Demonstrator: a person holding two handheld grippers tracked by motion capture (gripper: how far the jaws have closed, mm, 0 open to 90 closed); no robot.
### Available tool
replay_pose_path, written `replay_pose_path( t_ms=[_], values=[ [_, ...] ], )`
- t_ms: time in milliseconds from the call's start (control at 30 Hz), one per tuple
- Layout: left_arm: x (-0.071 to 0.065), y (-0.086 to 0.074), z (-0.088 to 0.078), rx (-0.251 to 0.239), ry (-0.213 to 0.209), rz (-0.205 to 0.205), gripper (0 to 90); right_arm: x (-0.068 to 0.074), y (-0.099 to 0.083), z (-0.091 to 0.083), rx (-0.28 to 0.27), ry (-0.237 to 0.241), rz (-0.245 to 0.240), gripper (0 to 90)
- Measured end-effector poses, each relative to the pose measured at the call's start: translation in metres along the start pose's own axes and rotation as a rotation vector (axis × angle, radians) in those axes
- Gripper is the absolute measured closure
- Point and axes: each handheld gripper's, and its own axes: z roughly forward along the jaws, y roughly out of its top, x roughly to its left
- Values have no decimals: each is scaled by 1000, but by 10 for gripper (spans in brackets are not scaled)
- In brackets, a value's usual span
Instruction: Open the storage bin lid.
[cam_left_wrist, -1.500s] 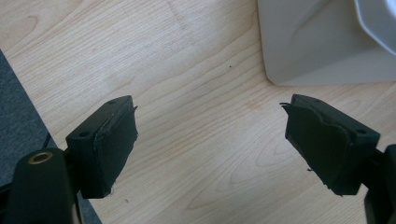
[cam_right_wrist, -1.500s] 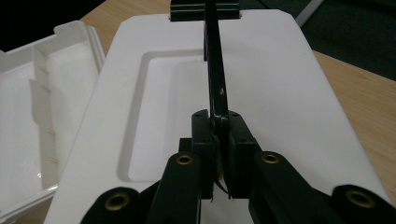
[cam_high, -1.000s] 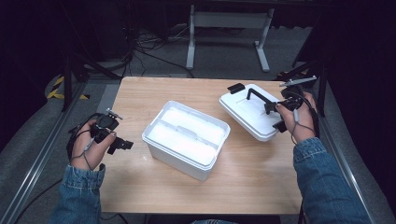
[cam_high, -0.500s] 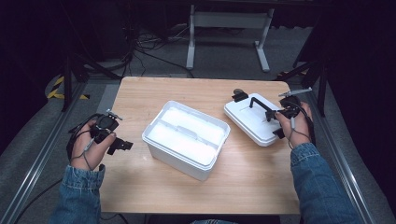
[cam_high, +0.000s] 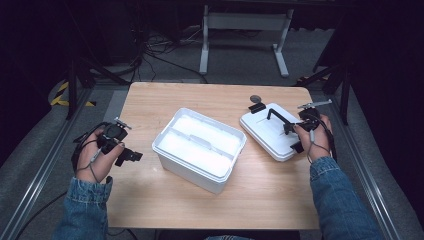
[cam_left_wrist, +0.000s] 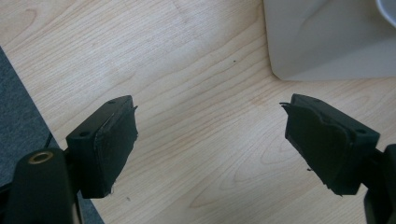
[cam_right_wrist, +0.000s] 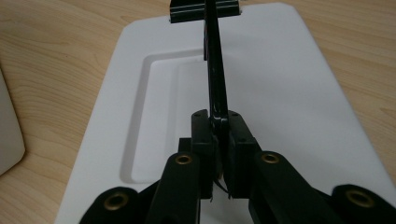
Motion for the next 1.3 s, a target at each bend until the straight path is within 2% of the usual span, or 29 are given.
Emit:
replay_pose_path(
  t_ms=[367,633,700,767,833,933,1067,1233,1300],
  values=[
    [0,0,0,2,0,0,174,-6,-12,13,50,10,32,840],
    [0,1,1,5,1,4,174,-8,-18,18,77,-1,50,835],
    [0,1,1,4,0,4,174,-9,-18,18,63,8,66,801],
    [0,0,1,4,-1,0,174,-8,-18,17,40,8,77,683],
    [1,0,1,5,-2,-2,174,-6,-17,16,17,-15,49,597],
    [1,-1,1,6,1,-3,174,-4,-14,12,-16,-48,24,526],
    [0,-1,1,4,-1,-1,174,-3,-12,6,-54,-58,14,471],
    [0,-1,2,7,-3,-5,174,-1,-11,-4,-85,-54,9,471],
    [0,-1,1,6,1,-1,174,4,-10,-13,-109,-43,-1,471]
  ],
)
